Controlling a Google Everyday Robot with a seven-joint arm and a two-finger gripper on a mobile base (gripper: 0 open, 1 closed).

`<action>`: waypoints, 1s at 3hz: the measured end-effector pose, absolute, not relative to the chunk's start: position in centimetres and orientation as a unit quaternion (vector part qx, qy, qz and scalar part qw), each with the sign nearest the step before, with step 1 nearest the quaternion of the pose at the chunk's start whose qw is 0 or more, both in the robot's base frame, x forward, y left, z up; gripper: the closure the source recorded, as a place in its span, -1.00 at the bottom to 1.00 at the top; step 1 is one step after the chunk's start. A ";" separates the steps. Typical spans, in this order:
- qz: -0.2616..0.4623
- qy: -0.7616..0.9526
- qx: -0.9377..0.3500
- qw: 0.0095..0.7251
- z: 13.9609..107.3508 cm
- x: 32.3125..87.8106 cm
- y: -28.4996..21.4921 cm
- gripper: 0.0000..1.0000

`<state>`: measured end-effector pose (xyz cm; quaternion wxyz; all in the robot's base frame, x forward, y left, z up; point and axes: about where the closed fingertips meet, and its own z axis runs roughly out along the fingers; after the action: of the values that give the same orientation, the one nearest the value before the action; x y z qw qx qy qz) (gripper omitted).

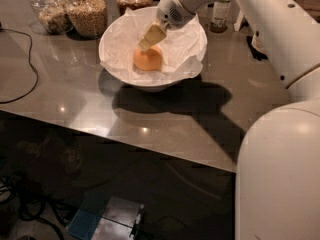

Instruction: Pick orange from white bowl

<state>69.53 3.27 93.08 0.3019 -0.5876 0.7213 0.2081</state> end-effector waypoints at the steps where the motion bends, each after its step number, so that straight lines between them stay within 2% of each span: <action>1: 0.213 0.718 -0.593 0.295 91.9 70.4 4.6 -0.12; 2: 0.210 0.720 -0.592 0.294 91.5 70.8 5.0 -0.47; 3: 0.205 0.732 -0.578 0.296 90.9 71.1 4.4 -0.36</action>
Offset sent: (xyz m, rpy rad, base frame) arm 0.0177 0.0165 -0.0148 -0.0164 0.0002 -0.0046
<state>71.06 4.44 90.94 0.2958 -0.5779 0.7324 0.2054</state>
